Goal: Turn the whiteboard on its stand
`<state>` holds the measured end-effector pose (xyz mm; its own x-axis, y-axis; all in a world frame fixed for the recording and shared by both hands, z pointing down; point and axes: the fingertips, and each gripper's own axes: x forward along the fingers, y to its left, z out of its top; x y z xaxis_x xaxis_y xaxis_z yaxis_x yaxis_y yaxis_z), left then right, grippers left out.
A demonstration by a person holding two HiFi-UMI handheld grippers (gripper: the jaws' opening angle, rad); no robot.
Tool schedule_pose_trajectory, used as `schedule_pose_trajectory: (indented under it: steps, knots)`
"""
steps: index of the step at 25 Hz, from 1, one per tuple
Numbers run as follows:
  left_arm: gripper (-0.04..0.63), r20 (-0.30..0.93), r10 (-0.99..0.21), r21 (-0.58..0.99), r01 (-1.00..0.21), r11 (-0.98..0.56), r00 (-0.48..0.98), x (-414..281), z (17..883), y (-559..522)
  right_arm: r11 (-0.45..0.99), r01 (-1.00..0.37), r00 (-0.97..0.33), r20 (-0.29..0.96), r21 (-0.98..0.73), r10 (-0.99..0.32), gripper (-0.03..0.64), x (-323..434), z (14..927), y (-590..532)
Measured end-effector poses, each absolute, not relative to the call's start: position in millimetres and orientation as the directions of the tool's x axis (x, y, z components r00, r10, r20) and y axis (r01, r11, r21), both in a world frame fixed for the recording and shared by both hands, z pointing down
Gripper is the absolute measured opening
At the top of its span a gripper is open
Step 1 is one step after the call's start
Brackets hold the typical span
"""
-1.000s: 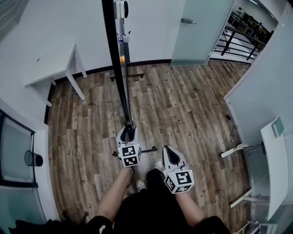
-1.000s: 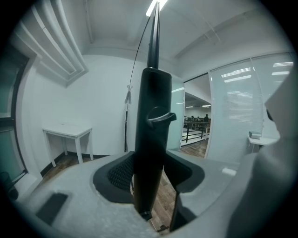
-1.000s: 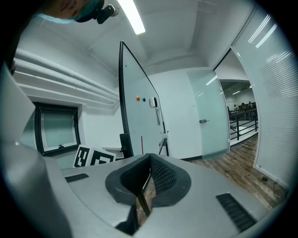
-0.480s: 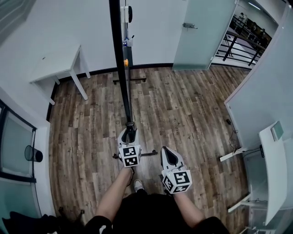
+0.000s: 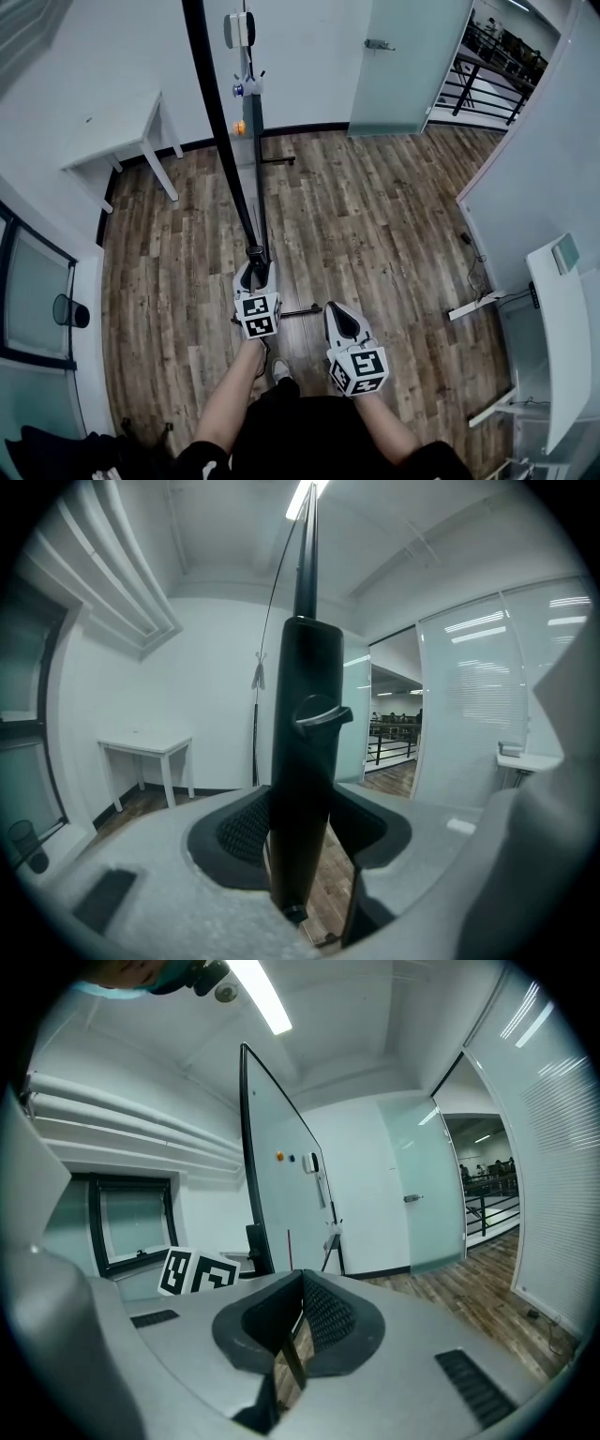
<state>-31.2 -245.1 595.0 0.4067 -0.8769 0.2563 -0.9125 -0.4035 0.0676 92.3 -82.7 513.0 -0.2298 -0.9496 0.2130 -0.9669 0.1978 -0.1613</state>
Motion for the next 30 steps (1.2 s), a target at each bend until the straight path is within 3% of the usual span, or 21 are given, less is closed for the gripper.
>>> schedule_pose_trajectory:
  steps: [30]
  knots:
    - [0.202, 0.259, -0.885, 0.062, -0.921, -0.383, 0.386, -6, 594, -118, 0.256, -0.954, -0.286, 0.215, -0.159, -0.934, 0.011, 120, 517, 48]
